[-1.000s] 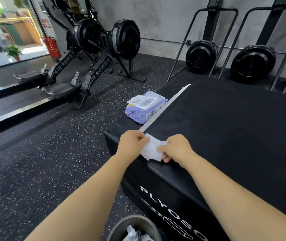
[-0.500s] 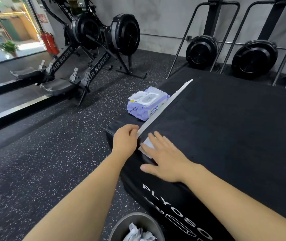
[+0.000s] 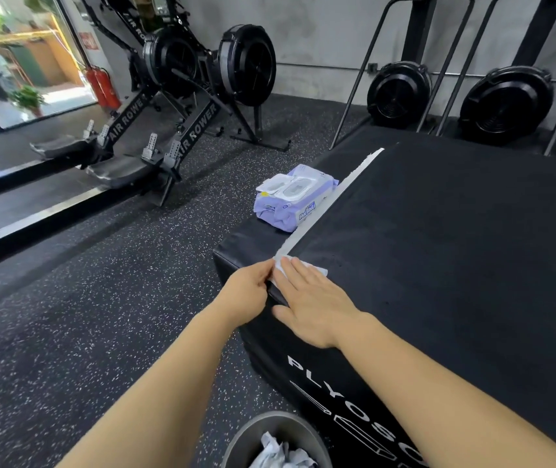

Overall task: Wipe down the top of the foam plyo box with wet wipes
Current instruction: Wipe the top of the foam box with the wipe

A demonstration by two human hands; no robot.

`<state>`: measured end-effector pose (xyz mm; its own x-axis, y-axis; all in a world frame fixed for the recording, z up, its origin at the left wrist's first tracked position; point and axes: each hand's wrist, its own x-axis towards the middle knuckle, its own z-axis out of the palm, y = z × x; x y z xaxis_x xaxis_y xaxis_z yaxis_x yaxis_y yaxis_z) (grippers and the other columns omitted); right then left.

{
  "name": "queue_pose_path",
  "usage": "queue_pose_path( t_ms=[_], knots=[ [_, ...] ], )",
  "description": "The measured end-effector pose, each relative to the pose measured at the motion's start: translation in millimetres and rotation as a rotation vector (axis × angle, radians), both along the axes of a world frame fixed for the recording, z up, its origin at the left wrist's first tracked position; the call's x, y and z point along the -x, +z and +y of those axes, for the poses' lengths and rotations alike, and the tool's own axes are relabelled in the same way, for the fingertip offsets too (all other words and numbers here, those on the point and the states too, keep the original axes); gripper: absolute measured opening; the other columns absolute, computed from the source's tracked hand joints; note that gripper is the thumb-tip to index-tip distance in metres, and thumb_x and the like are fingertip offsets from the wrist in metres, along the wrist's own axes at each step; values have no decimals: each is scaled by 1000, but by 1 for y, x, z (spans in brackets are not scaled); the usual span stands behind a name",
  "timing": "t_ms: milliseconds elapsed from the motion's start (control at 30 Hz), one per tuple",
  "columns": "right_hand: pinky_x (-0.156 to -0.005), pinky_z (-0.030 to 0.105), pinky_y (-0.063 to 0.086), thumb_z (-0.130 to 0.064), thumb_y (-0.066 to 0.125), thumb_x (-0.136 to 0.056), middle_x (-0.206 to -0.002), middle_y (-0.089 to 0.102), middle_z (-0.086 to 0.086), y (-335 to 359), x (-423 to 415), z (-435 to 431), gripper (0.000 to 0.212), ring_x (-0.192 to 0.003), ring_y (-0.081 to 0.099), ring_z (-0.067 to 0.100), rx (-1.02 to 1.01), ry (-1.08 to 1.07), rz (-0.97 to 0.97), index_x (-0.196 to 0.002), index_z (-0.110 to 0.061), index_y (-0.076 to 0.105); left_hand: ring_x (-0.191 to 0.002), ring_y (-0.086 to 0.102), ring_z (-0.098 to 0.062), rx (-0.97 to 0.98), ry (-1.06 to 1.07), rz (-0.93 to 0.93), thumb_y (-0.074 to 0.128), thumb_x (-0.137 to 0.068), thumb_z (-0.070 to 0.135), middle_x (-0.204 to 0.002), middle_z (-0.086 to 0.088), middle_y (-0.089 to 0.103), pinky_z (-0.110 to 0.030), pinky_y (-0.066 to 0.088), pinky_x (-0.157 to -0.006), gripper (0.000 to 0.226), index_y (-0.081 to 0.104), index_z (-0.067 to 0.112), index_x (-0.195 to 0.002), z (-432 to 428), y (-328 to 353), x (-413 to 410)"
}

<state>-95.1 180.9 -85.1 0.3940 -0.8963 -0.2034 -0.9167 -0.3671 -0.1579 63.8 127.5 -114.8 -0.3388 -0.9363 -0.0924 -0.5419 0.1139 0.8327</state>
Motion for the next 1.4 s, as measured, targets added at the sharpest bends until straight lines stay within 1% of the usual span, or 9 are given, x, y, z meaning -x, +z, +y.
queue_pose_path(
  t_ms=[133,233,367,467,667,933,1033,1200,1400],
  knots=[
    [-119,26,-16,-46,20,-106,-163,-22,0,1,25,29,67,-148,-24,11,3,20,-12,-158,-15,-9,-93,41,-16,-44,11,-152,32,-75,3,-90,5,48,-29,34,-88,36,50,33,-80,-8,6,4],
    [-103,13,-30,-47,21,-106,-161,-25,-7,4,44,52,67,-138,-35,1,1,33,-24,-157,-17,-11,-94,39,-18,-36,-35,-263,31,-73,2,-99,-2,44,-31,32,-87,36,36,37,-75,-9,13,5],
    [-102,12,-30,-49,19,-105,-159,-30,-9,3,58,72,68,-135,-39,0,-2,33,10,-157,-20,-14,-111,55,-35,44,-50,-451,32,-78,10,-114,-10,63,-40,45,-99,48,59,19,-116,-2,22,1],
    [-102,14,-32,-49,19,-105,-156,-32,-9,0,52,71,69,-128,-46,2,4,20,25,-156,-18,-16,-138,37,-30,52,-51,-459,34,-89,0,-142,-14,49,-33,37,-107,64,42,29,-146,1,20,-1],
    [-122,34,-13,-45,22,-106,-164,-23,6,-4,-2,29,69,-149,-25,17,4,-27,29,-158,-11,-9,-101,60,-27,49,-89,-385,32,-89,-10,-123,-9,64,-3,37,-58,66,44,24,-144,-4,23,-7],
    [-121,31,-14,-44,19,-107,-164,-22,3,-3,3,43,66,-149,-24,13,11,-64,-8,-158,-14,-8,-120,53,-31,-1,-67,-445,34,-91,-5,-135,-9,56,-39,42,-103,61,46,22,-144,-4,29,1],
    [-121,28,-14,-46,17,-106,-164,-23,-2,-4,29,67,64,-148,-25,9,11,-136,-44,-159,-19,-8,-124,46,-41,-34,-2,-413,38,-95,9,-131,-19,57,-54,33,-107,32,61,5,-117,-4,31,10],
    [-117,23,-16,-46,15,-106,-163,-25,-5,-6,47,80,63,-148,-25,7,-13,-224,-49,-158,-21,-9,-141,33,-22,-22,56,-460,46,-96,45,-148,17,42,-51,5,-119,45,50,32,-140,-3,25,12],
    [-122,32,-8,-40,22,-107,-165,-15,1,2,27,25,63,-151,-18,14,-18,-200,-61,-159,-14,-1,-136,40,-21,-56,63,-383,47,-98,34,-142,11,50,-50,19,-117,39,54,31,-137,-12,20,6]
  ],
)
